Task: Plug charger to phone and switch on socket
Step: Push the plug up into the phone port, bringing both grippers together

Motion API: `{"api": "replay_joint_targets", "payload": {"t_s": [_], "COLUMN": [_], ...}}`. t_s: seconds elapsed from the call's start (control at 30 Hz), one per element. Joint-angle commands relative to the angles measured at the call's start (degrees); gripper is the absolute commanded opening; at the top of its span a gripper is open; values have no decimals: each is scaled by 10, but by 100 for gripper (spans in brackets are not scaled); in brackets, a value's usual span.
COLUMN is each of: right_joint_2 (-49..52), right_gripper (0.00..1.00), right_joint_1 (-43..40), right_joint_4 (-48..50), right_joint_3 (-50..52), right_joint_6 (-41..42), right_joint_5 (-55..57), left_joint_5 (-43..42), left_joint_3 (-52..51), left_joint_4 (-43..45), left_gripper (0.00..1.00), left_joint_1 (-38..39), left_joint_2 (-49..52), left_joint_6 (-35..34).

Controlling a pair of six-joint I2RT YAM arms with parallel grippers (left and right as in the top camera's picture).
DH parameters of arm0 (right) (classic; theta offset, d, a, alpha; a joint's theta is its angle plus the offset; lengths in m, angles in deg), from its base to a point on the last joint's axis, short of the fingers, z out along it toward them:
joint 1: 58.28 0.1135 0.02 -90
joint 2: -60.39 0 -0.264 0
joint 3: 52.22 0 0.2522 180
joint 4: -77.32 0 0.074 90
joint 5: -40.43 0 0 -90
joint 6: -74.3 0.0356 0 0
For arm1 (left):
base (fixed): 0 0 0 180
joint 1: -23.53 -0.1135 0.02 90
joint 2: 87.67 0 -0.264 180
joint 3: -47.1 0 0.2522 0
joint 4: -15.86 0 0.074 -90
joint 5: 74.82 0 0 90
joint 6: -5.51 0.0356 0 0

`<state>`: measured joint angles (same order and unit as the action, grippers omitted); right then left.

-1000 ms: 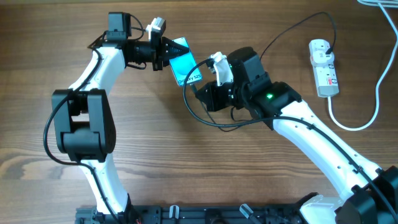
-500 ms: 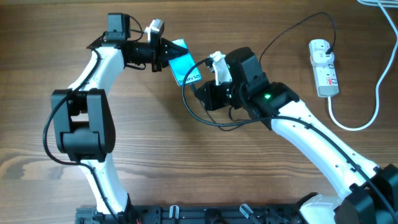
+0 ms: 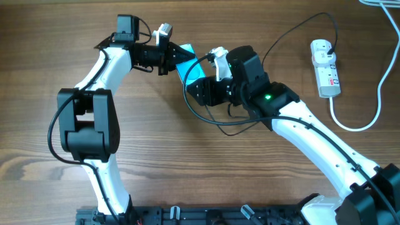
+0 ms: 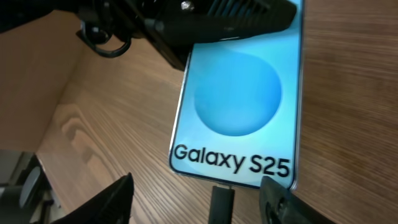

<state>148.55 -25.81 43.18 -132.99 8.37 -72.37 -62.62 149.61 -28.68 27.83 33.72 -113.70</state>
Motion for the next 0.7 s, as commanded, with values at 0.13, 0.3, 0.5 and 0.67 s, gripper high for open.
{"api": "replay_joint_targets", "payload": {"t_s": [0.13, 0.3, 0.5, 0.67], "right_joint_2": [-5, -6, -6, -3], "right_gripper": [67, 59, 46, 45], "right_joint_1": [-35, -51, -43, -2], "right_joint_4": [-80, -280, -315, -316], "right_joint_3": [-47, -110, -110, -109], "right_joint_6": [-50, -124, -135, -113], "right_joint_5": [33, -5, -55, 37], "left_joint_5": [-77, -123, -56, -1], "left_joint_3": [3, 3, 3, 3], "left_joint_4": [14, 64, 59, 58], "left_gripper": [4, 4, 4, 4], "left_joint_1": [7, 14, 57, 63], "left_joint_2": [-3, -3, -3, -3], "left_joint_6": [20, 23, 11, -58]}}
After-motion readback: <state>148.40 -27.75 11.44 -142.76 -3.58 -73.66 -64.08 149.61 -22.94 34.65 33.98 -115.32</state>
